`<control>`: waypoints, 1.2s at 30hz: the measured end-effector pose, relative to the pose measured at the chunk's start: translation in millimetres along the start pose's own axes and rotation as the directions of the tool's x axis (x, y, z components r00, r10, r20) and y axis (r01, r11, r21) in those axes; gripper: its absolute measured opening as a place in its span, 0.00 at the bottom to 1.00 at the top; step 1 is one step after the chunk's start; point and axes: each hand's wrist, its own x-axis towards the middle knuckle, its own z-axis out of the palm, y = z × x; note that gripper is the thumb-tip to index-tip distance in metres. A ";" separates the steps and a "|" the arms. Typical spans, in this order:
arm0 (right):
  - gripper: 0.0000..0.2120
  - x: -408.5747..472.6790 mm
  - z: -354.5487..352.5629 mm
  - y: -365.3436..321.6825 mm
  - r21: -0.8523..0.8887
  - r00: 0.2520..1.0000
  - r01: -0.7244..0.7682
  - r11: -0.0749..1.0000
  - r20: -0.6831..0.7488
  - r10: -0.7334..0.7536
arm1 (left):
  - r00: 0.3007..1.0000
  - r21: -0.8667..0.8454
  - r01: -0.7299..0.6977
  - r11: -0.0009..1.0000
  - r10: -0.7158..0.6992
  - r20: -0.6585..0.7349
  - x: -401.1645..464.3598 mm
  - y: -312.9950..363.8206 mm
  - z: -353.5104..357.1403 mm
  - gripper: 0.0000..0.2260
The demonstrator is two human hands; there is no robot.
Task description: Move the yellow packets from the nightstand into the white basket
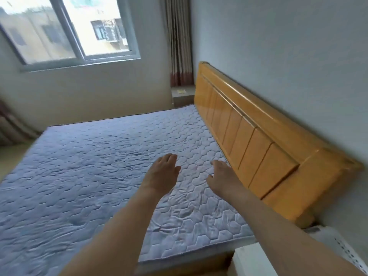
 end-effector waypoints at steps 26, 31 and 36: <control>0.26 -88.1 357.5 -699.1 0.082 0.551 0.794 0.602 0.321 -0.770 | 0.542 -0.042 0.796 0.604 -0.742 -0.394 -435.2 -612.3 -286.1 0.21; 0.27 -74.8 440.2 -807.8 0.110 0.451 0.847 0.520 0.367 -0.813 | 0.452 -0.036 0.860 0.510 -0.792 -0.411 -476.8 -718.7 -312.7 0.21; 0.27 -63.2 508.4 -935.2 0.177 0.347 0.879 0.443 0.400 -0.848 | 0.382 -0.012 0.907 0.421 -0.835 -0.396 -508.3 -829.4 -365.3 0.21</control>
